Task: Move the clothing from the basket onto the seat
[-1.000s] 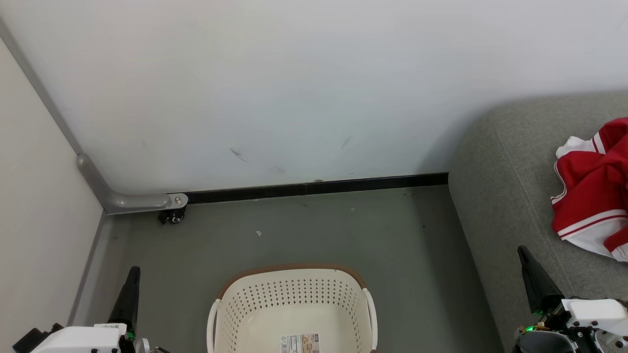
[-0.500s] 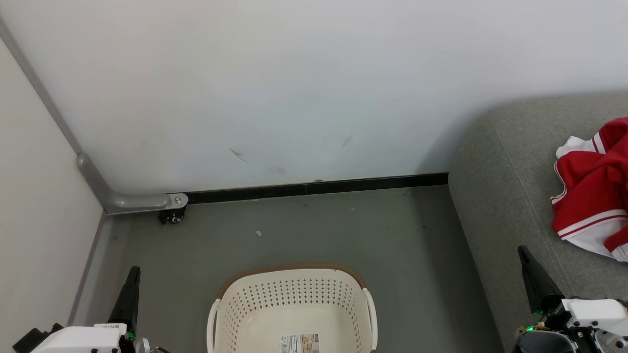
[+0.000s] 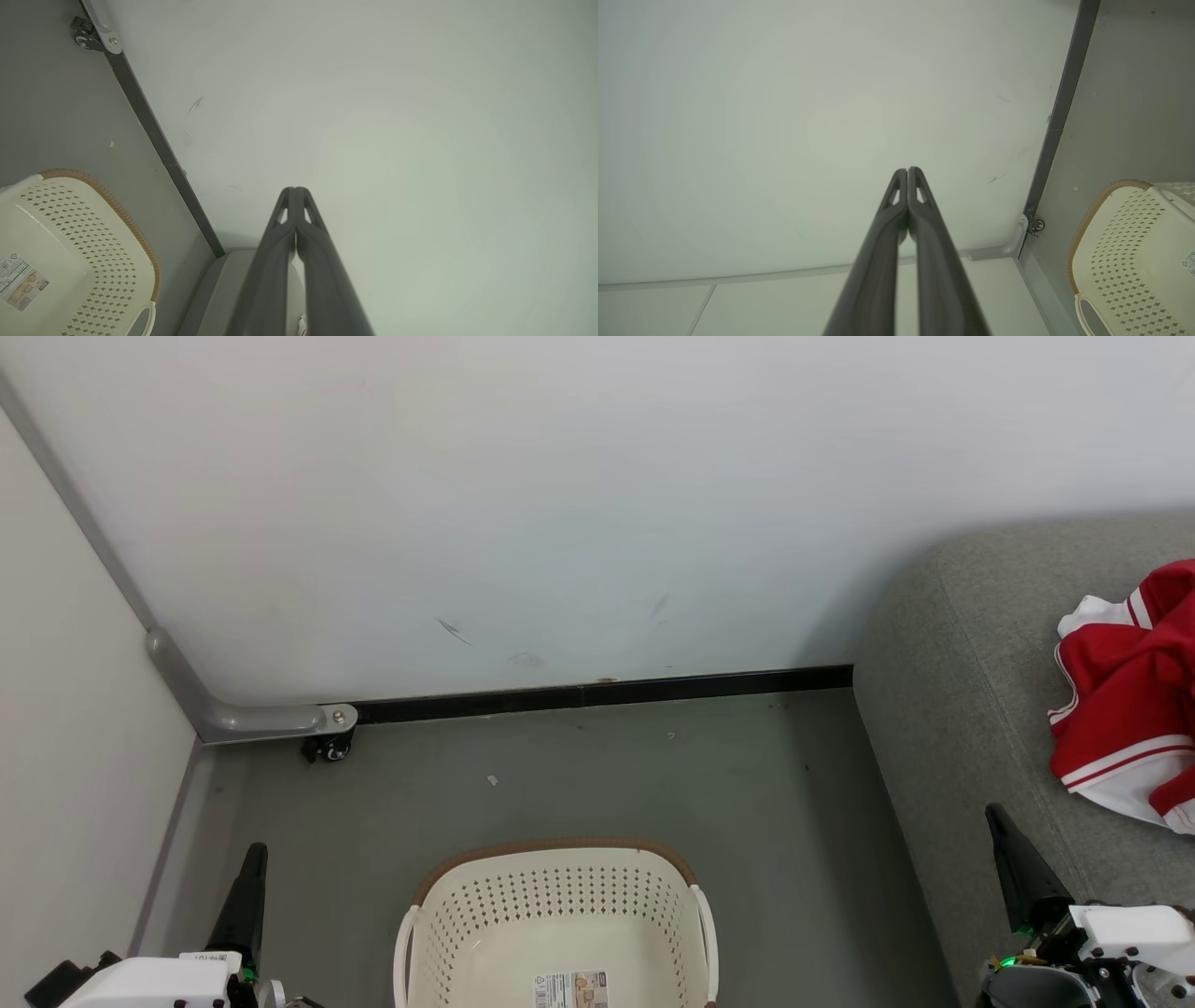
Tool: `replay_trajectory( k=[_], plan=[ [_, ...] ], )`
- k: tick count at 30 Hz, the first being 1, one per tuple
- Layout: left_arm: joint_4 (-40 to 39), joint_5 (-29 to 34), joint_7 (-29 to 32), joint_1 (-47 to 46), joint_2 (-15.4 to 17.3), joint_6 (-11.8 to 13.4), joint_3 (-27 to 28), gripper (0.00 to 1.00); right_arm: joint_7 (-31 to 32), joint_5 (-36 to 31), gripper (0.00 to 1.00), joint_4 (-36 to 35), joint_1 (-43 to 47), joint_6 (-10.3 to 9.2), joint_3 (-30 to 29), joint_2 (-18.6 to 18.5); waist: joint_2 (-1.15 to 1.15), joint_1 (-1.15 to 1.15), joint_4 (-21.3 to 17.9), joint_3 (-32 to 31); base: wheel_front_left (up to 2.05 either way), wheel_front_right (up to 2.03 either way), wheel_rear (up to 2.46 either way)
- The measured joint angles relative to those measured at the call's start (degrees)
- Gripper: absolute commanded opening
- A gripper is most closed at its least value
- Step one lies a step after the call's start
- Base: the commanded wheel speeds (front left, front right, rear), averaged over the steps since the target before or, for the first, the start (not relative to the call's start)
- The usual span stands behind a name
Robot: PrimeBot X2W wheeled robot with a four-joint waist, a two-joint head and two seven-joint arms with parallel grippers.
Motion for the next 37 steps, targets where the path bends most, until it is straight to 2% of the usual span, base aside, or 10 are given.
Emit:
replay_trajectory(
  k=[37],
  plan=[
    [-0.01, 0.00, 0.00, 0.00, 0.00, -0.01, -0.01, 0.00, 0.07, -0.01, 0.00, 0.01, 0.00, 0.00, -0.12, 0.10, 0.00, -0.01, 0.00, 0.00, 0.00, 0.00, 0.00]
  ],
)
